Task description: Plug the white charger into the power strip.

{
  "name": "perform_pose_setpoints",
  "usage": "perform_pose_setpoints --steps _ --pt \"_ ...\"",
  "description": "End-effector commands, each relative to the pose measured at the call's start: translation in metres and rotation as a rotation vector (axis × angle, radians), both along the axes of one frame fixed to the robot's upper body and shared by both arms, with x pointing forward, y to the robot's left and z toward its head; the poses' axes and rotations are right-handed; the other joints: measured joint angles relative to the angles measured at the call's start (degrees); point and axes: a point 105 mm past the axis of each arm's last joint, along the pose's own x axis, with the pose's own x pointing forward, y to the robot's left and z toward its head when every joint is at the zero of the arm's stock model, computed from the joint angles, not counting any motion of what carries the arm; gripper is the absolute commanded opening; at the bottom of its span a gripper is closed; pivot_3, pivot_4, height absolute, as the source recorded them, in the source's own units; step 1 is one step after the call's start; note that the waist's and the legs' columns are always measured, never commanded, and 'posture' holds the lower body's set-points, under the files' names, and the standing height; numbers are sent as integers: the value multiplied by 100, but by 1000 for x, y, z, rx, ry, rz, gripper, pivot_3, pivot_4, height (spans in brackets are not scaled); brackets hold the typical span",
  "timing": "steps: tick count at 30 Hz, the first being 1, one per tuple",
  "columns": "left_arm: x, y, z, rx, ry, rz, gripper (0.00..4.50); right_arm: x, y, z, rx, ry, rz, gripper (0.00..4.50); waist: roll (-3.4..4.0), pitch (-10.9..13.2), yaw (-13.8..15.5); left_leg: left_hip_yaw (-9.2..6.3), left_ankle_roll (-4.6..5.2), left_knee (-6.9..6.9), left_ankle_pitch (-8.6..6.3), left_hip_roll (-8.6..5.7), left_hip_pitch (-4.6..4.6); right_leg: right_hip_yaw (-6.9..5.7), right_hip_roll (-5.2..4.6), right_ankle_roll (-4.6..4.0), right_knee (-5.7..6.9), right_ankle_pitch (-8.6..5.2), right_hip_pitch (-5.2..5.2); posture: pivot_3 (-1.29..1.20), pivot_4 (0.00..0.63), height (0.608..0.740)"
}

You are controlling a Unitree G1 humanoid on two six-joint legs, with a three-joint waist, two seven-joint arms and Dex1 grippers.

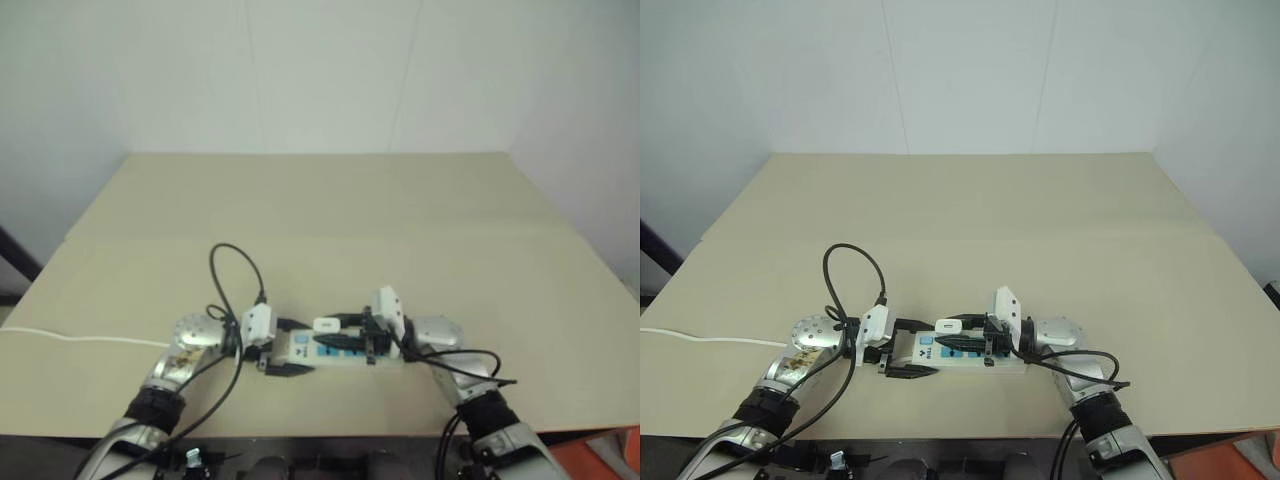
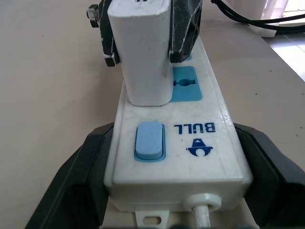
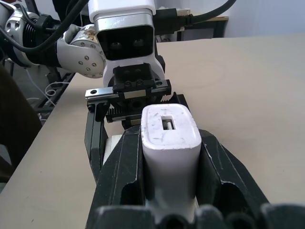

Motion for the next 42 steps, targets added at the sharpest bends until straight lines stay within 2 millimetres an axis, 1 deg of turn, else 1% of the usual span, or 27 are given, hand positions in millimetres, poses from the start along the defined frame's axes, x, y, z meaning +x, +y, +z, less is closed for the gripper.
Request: perform_pose_setpoints --steps 1,6,9,12,16,29,31,33,34,38,39,42 --pt "4 18 0 50 -11 46 3296 -4 -30 -58 -105 181 -156 1095 -10 -6 -2 0 0 -1 -1 1 3 0 0 2 0 -3 2 0 150 740" --pt "4 17 1 49 -13 38 3296 -3 -18 -50 -83 142 -128 1095 -21 -11 -22 -1 -1 -6 -1 10 17 1 7 1 2 -7 5 0 150 740" --pt "3 18 2 50 -12 36 3296 -7 -13 -49 -92 157 -77 1095 -23 -12 -22 -1 -2 -17 -1 12 24 1 10 -5 2 -11 5 0 150 740" --pt "2 19 1 54 -8 31 3296 -12 -12 -50 -120 173 -23 1095 -23 -12 -21 -1 -2 -28 -1 14 29 1 13 -10 3 -14 6 0 150 740" --pt "1 19 1 55 -6 31 3296 -13 -11 -51 -130 190 -3 1095 -22 -10 -21 -1 -2 -39 -1 16 28 1 15 -20 4 -19 3 0 150 740" --pt "-1 20 1 57 -4 34 3296 -15 -8 -55 -150 215 12 1095 -18 -8 -22 -1 -3 -53 -1 20 28 1 17 -24 3 -25 -2 0 150 740" --pt "-1 20 1 57 -3 34 3296 -16 -7 -56 -153 221 11 1853 -19 -8 -22 -1 -3 -53 -1 22 29 1 17 -24 3 -26 -2 0 150 740" --pt "-1 20 1 58 -1 33 3296 -15 -7 -56 -159 218 4 2466 -19 -9 -21 -1 -3 -53 -1 23 30 1 19 -24 2 -26 -1 0 150 740" --pt "-1 20 1 58 -1 32 3296 -15 -8 -56 -162 213 2 2892 -19 -9 -21 -1 -3 -54 -1 23 32 1 19 -24 2 -26 0 0 150 740" --pt "0 19 1 59 0 31 3296 -14 -9 -56 -171 210 -3 4275 -19 -9 -22 -1 -3 -54 -1 37 34 1 23 -24 3 -27 2 0 150 740" --pt "1 19 1 58 -1 30 3296 -13 -10 -55 -172 209 -3 4491 -19 -8 -22 -1 -3 -54 -1 38 34 1 25 -24 3 -27 2 0 150 740" --pt "2 18 2 56 -2 29 3296 -10 -13 -51 -171 201 -12 4491 -19 -8 -21 -1 -4 -55 -2 44 34 1 28 -25 2 -28 2 0 150 740"
